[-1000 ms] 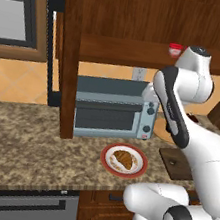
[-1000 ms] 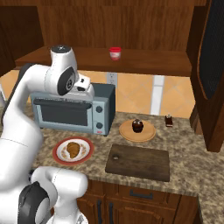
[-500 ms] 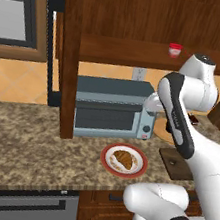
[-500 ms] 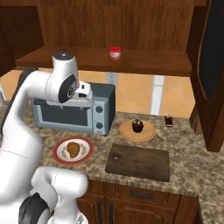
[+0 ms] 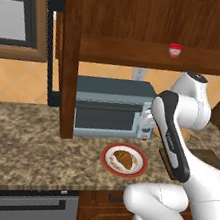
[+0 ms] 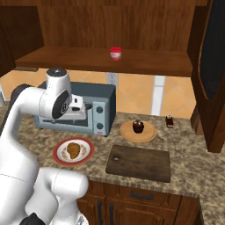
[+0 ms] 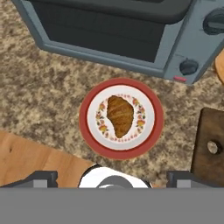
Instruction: From the different types of pastries on the counter, select a croissant and place it on the cutting board. Then retrieve a jar of jam from the cabinet and place it alongside the croissant on the cutting board.
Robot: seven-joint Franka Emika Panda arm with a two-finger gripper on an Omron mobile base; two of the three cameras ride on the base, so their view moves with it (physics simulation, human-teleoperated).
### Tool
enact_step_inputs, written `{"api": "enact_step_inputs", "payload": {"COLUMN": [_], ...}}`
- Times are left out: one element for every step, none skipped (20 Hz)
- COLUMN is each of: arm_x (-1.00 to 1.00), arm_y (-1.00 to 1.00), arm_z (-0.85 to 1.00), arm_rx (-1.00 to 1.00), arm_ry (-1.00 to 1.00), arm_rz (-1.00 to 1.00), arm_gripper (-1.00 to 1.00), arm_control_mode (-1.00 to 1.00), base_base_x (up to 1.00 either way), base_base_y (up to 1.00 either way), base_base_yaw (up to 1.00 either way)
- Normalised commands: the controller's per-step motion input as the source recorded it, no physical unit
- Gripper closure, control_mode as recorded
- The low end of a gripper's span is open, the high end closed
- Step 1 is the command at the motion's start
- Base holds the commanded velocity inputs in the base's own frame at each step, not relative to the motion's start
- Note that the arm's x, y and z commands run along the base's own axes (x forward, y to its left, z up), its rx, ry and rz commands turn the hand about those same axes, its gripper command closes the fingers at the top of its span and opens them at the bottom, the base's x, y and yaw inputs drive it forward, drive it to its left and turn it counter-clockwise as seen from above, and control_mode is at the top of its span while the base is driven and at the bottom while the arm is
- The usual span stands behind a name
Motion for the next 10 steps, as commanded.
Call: {"api": "enact_step_inputs", "payload": {"arm_x": [-0.03, -0.04, -0.01, -0.1, -0.24, -0.26, -0.27, -0.28, -0.24, -0.1], "arm_y": [0.06, 0.0, 0.02, 0.0, 0.01, 0.09, 0.11, 0.09, 0.1, 0.15], "arm_z": [-0.5, -0.45, -0.49, -0.56, -0.55, -0.55, -0.56, -0.54, -0.48, -0.31], "arm_rx": [0.0, 0.0, 0.0, 0.0, 0.0, 0.0, 0.0, 0.0, 0.0, 0.0], "arm_ry": [0.05, 0.04, 0.05, 0.05, 0.01, 0.0, 0.0, 0.0, 0.0, 0.0], "arm_rz": [0.06, 0.06, 0.05, 0.07, 0.08, 0.07, 0.08, 0.08, 0.07, 0.05], "arm_gripper": [-1.0, -1.0, -1.0, -1.0, -1.0, -1.0, -1.0, -1.0, -1.0, -1.0], "arm_control_mode": [-1.0, -1.0, -1.0, -1.0, -1.0, -1.0, -1.0, -1.0, -1.0, -1.0], "base_base_x": [0.0, 0.0, 0.0, 0.0, 0.0, 0.0, 0.0, 0.0, 0.0, 0.0], "base_base_y": [0.0, 0.0, 0.0, 0.0, 0.0, 0.0, 0.0, 0.0, 0.0, 0.0], "base_base_yaw": [0.0, 0.0, 0.0, 0.0, 0.0, 0.0, 0.0, 0.0, 0.0, 0.0]}}
